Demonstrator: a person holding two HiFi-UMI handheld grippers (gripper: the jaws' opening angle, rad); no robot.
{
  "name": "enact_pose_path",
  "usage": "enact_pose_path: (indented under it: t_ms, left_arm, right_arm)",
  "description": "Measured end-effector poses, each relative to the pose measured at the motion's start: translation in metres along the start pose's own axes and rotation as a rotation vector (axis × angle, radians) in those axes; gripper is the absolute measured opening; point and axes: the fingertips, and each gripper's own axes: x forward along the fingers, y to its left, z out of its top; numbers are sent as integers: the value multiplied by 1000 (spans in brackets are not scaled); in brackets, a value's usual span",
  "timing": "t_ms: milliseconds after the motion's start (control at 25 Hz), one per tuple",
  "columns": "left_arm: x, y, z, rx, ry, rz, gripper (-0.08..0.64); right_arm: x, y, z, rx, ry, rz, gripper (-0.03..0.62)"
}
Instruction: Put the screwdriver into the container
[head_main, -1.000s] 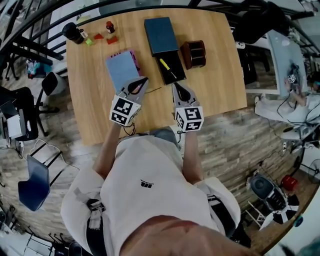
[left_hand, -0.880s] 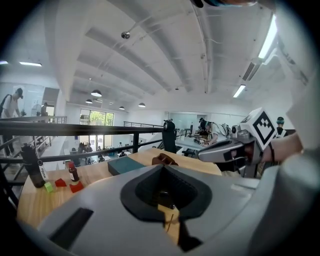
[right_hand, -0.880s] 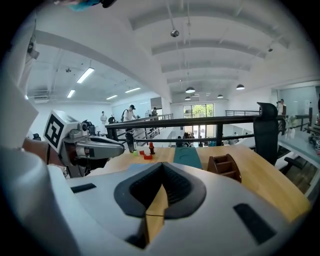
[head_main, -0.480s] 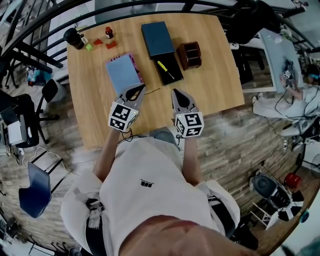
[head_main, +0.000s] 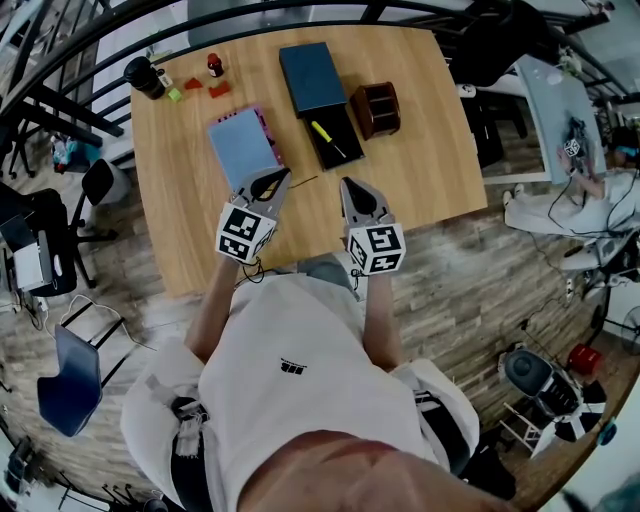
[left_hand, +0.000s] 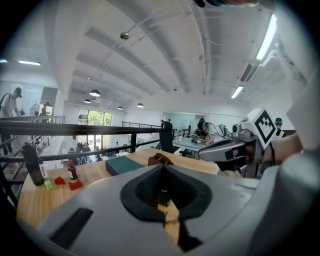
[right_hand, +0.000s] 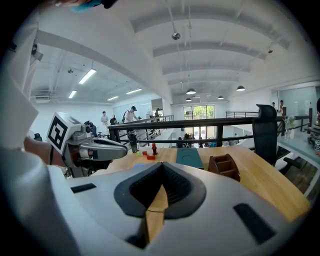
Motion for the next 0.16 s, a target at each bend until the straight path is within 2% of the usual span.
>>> enact_pose_path:
  t_ms: [160]
  left_arm:
    - [9,1,2,-3,3,2,5]
  right_arm:
    - [4,-8,3,0,1,6,-5]
